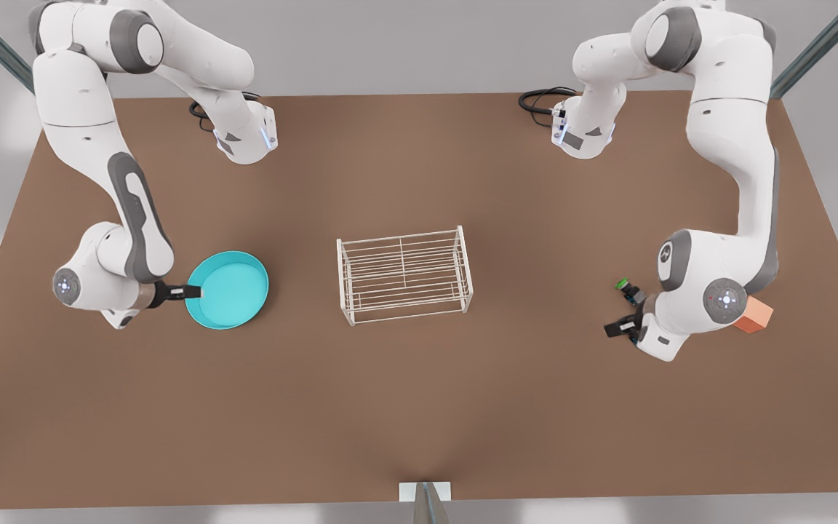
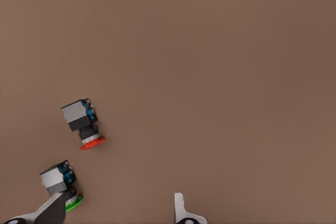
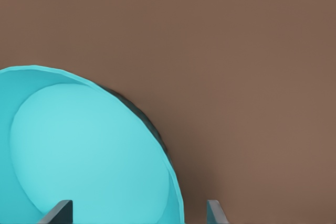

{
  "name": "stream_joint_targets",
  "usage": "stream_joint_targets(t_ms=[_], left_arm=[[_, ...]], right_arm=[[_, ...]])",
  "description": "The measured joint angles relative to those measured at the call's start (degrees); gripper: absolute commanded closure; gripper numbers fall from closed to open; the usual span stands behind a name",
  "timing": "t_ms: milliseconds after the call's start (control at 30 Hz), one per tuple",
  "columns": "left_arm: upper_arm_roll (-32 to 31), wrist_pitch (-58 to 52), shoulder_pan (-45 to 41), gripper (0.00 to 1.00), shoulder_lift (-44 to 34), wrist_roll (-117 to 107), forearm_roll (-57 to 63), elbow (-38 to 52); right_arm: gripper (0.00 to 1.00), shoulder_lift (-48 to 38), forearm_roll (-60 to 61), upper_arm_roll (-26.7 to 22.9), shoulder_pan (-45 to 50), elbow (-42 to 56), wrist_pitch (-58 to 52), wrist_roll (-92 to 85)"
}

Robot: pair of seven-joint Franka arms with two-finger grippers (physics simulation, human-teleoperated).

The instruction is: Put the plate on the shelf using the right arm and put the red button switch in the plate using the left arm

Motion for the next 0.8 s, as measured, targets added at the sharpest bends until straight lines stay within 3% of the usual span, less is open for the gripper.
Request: stream_joint_targets(t_ms=[200, 267, 433, 800], left_arm=[[0.2, 15.4, 5.3, 0.00, -1.7, -2.0, -4.0, -14.0], [0.3, 19.6, 5.4, 0.00, -2.0, -2.6, -4.4, -16.9], [3.0, 26.3, 5.3, 0.00, -1.3, -4.0, 0.3, -18.6], [4.0, 30.8, 4.9, 0.00, 2.6, -6.6, 6.5, -18.7]], right_arm=[[0.07, 3.5, 0.9, 0.2, -1.2, 1.6, 1.0, -2.4], [0.13, 4.4, 1.7, 1.6, -3.2, 1.7, 1.0, -3.3], [0.33, 4.9, 4.6, 3.6, -4.6, 1.9, -0.4, -5.0], [0.40, 5.7, 5.4, 3.9, -4.3, 2.6, -1.7, -8.5]])
